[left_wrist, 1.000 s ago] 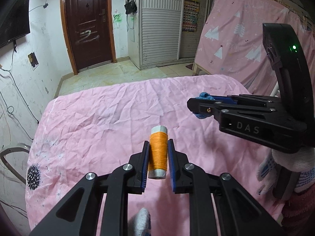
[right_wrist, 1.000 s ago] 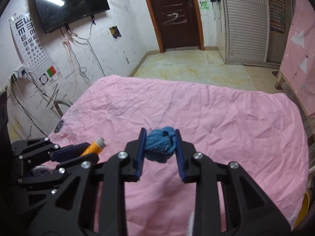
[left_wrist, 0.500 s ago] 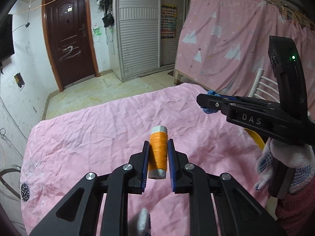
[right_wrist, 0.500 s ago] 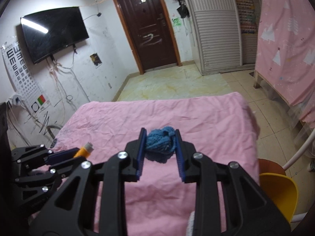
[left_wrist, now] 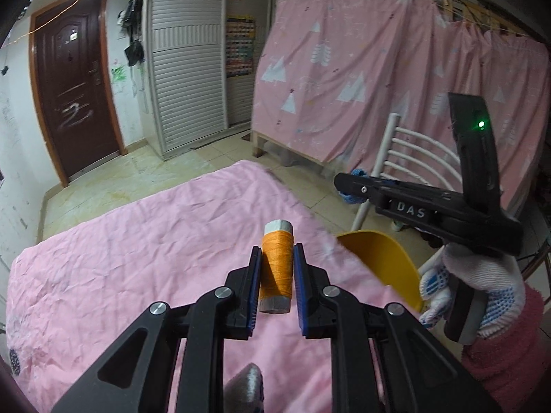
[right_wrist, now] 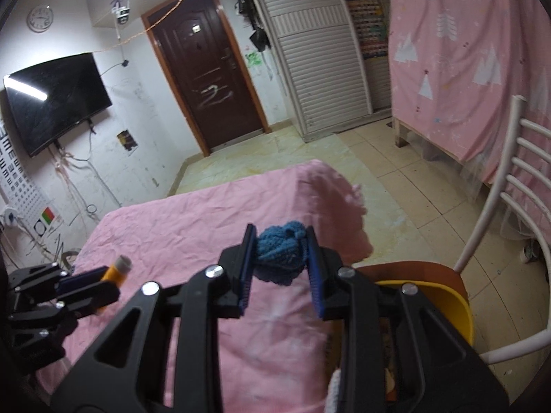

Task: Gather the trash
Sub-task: 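Carry the spool and blue sock to the yellow bin and release both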

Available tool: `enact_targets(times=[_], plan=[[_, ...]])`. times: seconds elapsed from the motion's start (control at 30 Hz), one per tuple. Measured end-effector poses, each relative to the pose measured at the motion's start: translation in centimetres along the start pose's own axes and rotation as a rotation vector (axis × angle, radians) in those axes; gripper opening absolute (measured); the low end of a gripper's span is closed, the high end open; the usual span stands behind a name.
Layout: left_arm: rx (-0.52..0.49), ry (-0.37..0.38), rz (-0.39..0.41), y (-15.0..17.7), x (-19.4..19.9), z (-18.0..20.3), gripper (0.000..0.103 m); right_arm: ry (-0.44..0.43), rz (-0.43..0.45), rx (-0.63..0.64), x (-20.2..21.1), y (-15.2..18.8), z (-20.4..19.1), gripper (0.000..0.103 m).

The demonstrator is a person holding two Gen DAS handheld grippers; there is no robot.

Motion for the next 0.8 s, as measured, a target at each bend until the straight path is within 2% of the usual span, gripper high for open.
enact_targets(times=[0.17,0.47,0.6,0.8], plan=[[-0.065,0.06,0.011,-0.5,-1.0,3.7,0.008,0.055,0.001,-0.044,1.1,1.2,3.9,0.027],[-0.114,0.141,-0.011,-1.0,-3.5,8.5,0.008,0.108,-0.009,-0.133,1.8,3.1,9.2,0.027],[-0.134,0.165,-0.031,-1.2,-5.2,10.6,0.008,0.112,-0.008,-0.169,1.9,3.8,10.6,0.051],[-0.14,0.191,-0.066,-0.9,-7.4,12.3,0.008,0.121,0.022,-0.238,2.7,4.3,12.8,0.052]])
Point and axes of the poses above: each gripper's, at about its wrist camera, not at the fingertips, and x roughly against the way its jaws point, z to its right, y to its underside, the point moved 4 cm from there along -x, roughly the way its jaws point, and after that the axes turned 1 degree about -y, right-handed, at the moved point
